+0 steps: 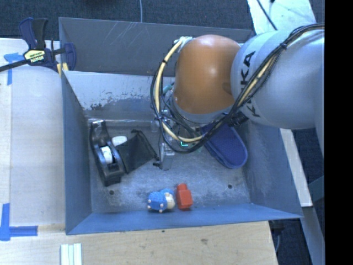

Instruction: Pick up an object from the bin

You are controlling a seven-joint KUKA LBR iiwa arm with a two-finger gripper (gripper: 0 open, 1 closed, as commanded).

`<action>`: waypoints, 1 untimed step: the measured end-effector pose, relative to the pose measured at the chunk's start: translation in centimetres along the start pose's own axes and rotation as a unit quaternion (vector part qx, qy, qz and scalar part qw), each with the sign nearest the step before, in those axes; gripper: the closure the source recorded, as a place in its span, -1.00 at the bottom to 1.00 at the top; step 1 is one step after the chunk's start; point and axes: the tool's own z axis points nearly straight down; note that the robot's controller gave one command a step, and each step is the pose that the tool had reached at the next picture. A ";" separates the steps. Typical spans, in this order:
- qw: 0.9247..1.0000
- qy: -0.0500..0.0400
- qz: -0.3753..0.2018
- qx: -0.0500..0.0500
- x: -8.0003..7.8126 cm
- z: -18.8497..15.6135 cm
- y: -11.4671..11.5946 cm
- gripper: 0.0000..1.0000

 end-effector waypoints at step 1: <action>1.000 -0.001 -0.024 0.000 -4.7 11.5 -0.2 -1.00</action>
Offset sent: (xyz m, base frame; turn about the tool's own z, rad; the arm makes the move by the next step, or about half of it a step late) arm 0.0465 -0.0009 -0.1104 -0.0480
